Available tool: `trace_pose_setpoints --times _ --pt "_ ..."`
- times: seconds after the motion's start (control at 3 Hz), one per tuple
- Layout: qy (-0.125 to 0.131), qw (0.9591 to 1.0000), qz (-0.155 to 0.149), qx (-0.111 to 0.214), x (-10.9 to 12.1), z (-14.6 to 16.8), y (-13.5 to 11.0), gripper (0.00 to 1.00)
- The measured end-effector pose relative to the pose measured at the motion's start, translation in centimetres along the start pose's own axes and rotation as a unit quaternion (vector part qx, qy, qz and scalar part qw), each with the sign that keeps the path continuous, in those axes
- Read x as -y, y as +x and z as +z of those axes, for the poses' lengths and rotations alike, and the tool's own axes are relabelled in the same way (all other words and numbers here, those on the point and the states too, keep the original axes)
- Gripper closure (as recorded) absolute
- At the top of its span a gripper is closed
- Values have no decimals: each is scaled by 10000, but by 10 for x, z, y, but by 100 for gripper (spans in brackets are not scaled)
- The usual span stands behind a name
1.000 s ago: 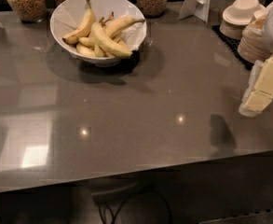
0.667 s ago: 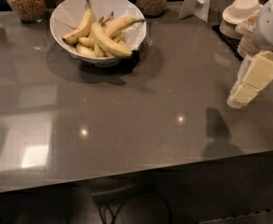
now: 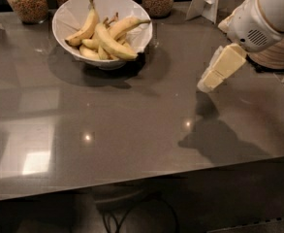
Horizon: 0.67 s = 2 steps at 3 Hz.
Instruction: Pick banana from white bowl
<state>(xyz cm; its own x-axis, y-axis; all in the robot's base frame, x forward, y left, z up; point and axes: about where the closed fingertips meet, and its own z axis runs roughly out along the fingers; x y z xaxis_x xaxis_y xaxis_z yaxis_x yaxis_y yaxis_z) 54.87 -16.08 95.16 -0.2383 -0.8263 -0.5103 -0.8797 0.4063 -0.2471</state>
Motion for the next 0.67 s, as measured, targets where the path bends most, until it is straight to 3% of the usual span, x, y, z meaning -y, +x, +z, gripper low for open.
trace_pose_setpoints --times 0.33,0.67 --pt "-246 9991 214 265 8 43 -33 0" --pt "-573 9971 196 456 3 79 -71 0"
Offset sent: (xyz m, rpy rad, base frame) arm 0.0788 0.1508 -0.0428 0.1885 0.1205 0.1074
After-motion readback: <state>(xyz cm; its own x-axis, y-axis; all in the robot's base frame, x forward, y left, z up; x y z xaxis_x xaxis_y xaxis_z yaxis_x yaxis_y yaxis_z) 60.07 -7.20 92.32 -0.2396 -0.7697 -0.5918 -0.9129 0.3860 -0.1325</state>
